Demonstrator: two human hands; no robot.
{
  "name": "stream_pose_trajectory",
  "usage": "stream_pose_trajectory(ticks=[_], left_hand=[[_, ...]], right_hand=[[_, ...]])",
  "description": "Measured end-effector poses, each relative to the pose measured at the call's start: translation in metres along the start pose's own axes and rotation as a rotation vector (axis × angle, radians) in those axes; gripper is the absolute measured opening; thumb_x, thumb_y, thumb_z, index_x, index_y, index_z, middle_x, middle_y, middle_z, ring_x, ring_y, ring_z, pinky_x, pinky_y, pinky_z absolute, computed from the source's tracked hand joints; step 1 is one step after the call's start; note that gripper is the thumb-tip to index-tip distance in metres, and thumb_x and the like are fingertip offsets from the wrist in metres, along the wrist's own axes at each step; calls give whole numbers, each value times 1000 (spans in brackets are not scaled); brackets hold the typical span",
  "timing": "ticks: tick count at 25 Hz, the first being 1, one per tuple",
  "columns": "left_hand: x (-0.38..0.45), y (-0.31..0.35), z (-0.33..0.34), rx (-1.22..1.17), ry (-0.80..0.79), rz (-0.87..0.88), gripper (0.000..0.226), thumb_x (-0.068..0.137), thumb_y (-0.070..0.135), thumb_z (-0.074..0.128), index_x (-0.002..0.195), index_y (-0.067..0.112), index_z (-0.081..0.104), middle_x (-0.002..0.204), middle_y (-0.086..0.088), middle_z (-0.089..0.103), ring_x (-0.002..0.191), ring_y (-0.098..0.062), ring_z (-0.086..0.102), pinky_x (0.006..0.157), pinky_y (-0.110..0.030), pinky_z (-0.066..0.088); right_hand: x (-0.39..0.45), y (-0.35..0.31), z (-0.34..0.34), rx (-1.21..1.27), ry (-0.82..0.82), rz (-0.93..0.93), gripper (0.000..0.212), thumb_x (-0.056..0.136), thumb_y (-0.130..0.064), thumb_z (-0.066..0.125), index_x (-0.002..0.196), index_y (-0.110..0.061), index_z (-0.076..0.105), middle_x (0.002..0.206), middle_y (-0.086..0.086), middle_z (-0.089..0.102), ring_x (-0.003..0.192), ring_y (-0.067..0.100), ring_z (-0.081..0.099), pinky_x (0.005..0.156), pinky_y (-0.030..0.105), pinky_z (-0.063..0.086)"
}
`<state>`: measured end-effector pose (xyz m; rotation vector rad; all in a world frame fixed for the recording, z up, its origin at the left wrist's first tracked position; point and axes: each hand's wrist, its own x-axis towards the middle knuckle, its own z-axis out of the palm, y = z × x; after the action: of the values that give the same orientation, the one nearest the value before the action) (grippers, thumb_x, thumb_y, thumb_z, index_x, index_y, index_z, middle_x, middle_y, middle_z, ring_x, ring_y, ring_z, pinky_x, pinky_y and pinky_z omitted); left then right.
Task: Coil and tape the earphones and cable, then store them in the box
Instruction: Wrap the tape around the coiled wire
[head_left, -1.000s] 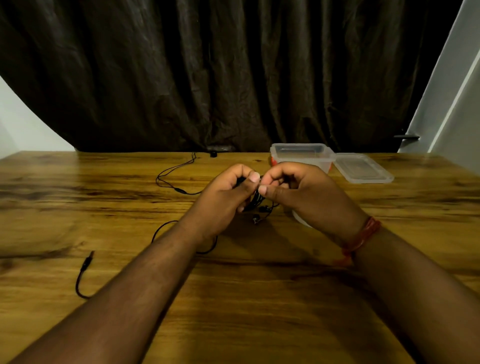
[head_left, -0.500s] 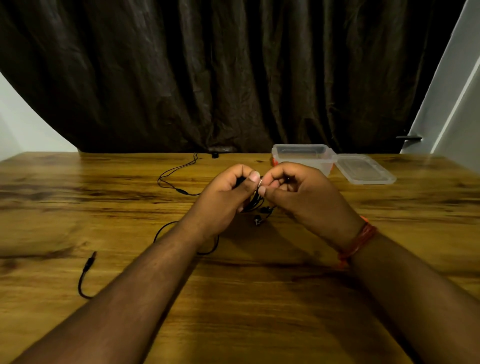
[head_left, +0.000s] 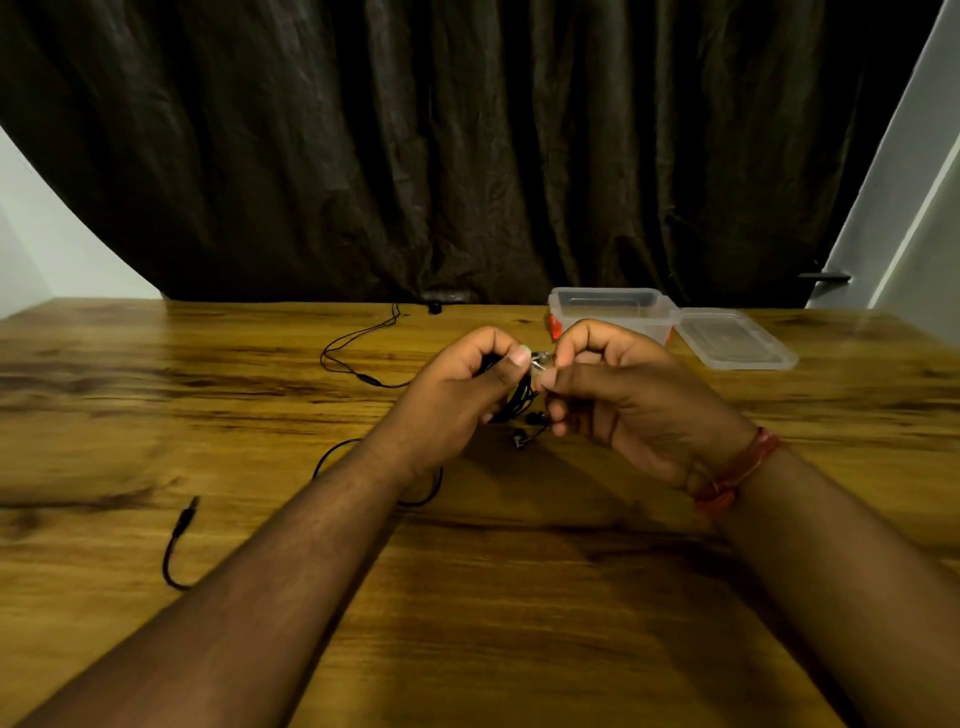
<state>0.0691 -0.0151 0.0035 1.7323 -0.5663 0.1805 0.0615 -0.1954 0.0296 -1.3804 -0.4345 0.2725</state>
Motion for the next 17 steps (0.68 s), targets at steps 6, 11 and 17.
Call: stream_pose_trajectory(ticks=[6,11,17], left_hand=[[2,1,1,-46,52,-38,18,101,15,46,84,15,52,64,2,41,49,-2,35,49,-15,32],[4,-2,1,-66,59,-49,23,103,15,42,81,15,50,71,-6,40,48,-2,34,48,-15,30],[5,-6,-2,-121,24,-81,29,105,9,33,92,14,59,72,3,46,47,-3,30,47,-13,27]], right_hand=[[2,-1,-7,-22,55,34,19,83,3,64,102,4,64,80,15,66,67,17,66,64,29,60],[1,-3,-8,-16,94,50,17,87,5,59,103,8,63,79,16,67,68,18,69,65,28,60],[2,-10,-13,-187,228,-134,12,89,3,61,98,0,67,80,16,67,71,19,67,68,29,60]])
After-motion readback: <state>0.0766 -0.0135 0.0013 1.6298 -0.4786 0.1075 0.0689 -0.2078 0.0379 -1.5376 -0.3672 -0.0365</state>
